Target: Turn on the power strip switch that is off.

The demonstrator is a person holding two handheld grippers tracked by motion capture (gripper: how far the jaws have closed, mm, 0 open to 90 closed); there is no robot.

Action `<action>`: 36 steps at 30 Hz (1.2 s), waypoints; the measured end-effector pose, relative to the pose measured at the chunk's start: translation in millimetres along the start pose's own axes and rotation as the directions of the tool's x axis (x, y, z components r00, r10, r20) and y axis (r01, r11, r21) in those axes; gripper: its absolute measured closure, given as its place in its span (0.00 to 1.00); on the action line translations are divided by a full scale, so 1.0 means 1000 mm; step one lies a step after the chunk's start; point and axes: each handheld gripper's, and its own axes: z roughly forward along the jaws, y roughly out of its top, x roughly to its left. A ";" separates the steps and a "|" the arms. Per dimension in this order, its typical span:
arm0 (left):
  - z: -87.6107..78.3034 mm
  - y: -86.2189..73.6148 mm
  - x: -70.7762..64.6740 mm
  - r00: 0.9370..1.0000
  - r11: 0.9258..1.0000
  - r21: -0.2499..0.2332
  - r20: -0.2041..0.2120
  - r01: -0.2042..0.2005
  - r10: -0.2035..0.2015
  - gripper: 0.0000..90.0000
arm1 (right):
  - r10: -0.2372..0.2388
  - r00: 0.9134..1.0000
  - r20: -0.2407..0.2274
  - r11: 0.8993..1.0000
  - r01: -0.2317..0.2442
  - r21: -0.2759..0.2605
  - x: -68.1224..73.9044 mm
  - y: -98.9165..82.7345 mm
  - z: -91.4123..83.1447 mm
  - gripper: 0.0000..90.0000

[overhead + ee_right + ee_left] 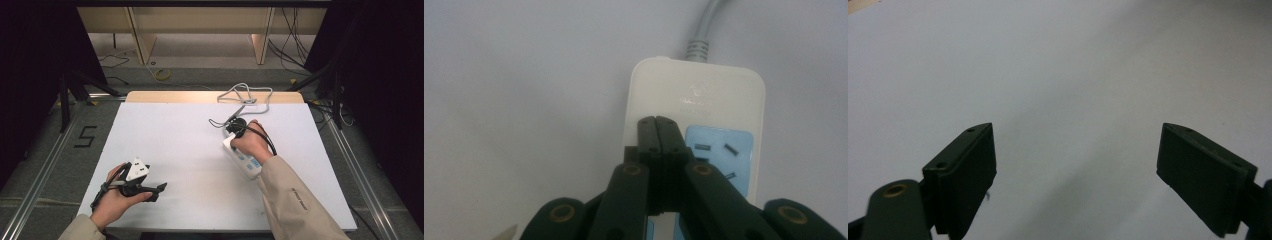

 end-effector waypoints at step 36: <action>0.001 0.000 0.000 1.000 1.000 0.003 0.000 0.000 0.000 0.18 | 0.010 1.000 -0.016 0.996 -0.011 -0.092 -0.002 -0.008 -0.003 1.00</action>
